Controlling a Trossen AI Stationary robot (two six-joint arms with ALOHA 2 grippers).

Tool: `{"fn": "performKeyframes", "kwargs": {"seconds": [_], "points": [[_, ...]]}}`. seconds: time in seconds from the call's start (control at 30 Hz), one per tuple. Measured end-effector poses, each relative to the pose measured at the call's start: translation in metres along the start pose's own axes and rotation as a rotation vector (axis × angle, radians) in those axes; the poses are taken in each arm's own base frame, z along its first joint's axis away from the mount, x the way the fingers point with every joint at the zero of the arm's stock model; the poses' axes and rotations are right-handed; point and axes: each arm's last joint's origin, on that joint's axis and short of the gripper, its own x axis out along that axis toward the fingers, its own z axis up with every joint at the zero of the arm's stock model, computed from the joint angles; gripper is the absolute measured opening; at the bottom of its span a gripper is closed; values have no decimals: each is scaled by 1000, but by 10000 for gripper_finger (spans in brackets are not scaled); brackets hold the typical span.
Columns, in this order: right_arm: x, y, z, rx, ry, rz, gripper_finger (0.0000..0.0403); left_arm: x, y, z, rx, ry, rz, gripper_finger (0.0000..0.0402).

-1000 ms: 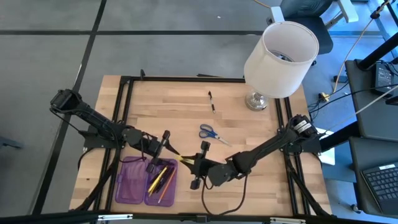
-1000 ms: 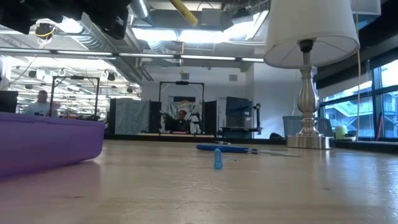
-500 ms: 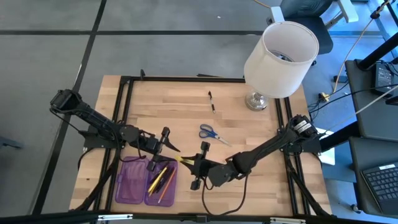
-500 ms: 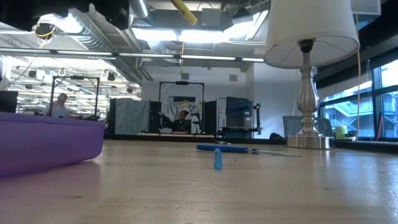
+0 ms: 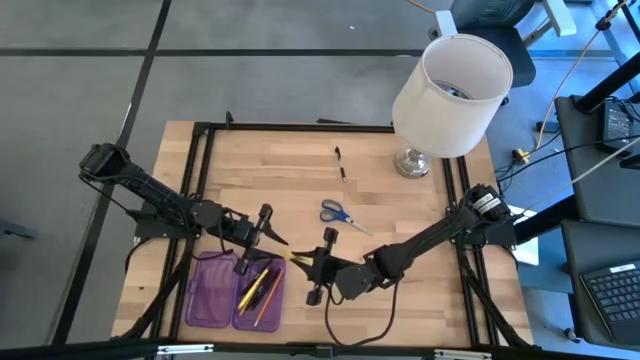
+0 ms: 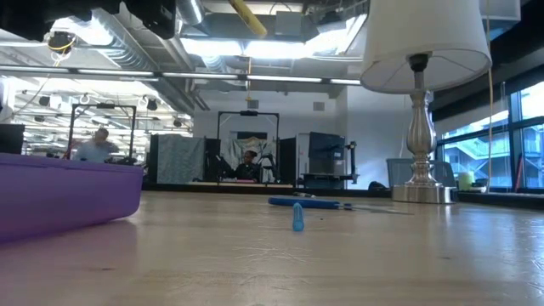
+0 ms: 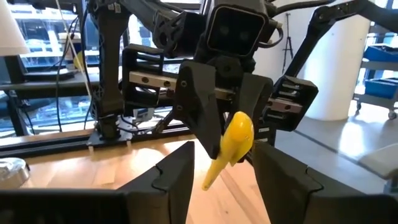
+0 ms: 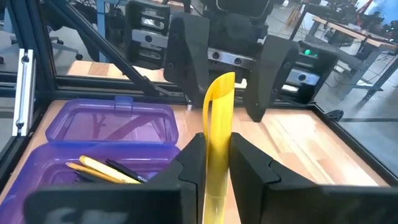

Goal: Pick & place school supplies into a supply box
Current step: Put the yellow pen into the violet box

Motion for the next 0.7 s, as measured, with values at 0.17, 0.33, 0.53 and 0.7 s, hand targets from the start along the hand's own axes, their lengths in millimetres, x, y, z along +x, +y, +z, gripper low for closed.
{"fn": "performKeyframes", "kwargs": {"seconds": [0.17,0.33,0.53,0.7], "points": [[3,-3,1,-2,-9,-10,60,0,-2,0,-1,0,-60,158],[6,-6,2,12,-11,-4,60,0,-2,0,-1,-1,-83,164],[9,-9,4,27,-21,14,60,0,-1,1,11,-6,-25,166],[12,-12,4,34,-20,30,60,0,0,1,59,-12,-21,161]]}}
